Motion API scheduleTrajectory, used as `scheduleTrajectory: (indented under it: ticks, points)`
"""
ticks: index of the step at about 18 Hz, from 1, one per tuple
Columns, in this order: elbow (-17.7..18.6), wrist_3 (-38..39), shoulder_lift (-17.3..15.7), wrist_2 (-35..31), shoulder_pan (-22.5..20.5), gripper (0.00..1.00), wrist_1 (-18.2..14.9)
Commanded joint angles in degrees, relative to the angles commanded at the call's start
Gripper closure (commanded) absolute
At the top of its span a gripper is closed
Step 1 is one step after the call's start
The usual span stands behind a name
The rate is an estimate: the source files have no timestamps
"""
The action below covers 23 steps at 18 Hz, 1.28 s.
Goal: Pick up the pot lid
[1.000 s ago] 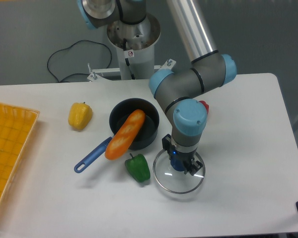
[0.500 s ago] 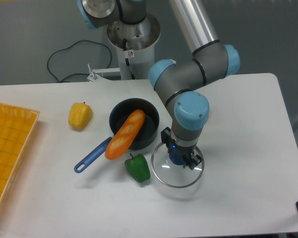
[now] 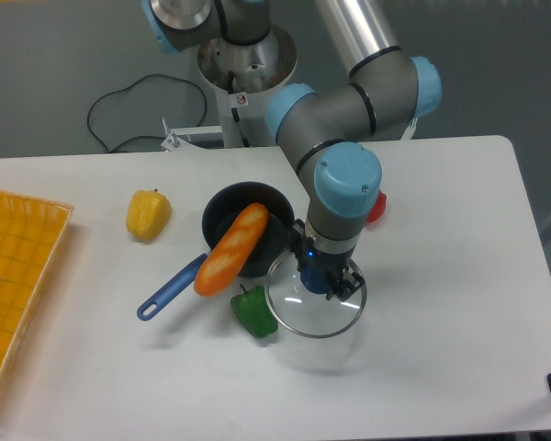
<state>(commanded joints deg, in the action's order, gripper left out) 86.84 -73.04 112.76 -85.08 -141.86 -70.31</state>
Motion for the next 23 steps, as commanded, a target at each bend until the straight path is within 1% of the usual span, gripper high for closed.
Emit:
scheduleTrajectory:
  ticks: [9,23]
  points:
    - [0.1,0.1,0.3,0.0,1.2,0.44,0.5]
    - [0.3,0.1,0.1,0.1,1.2,0.44,0.4]
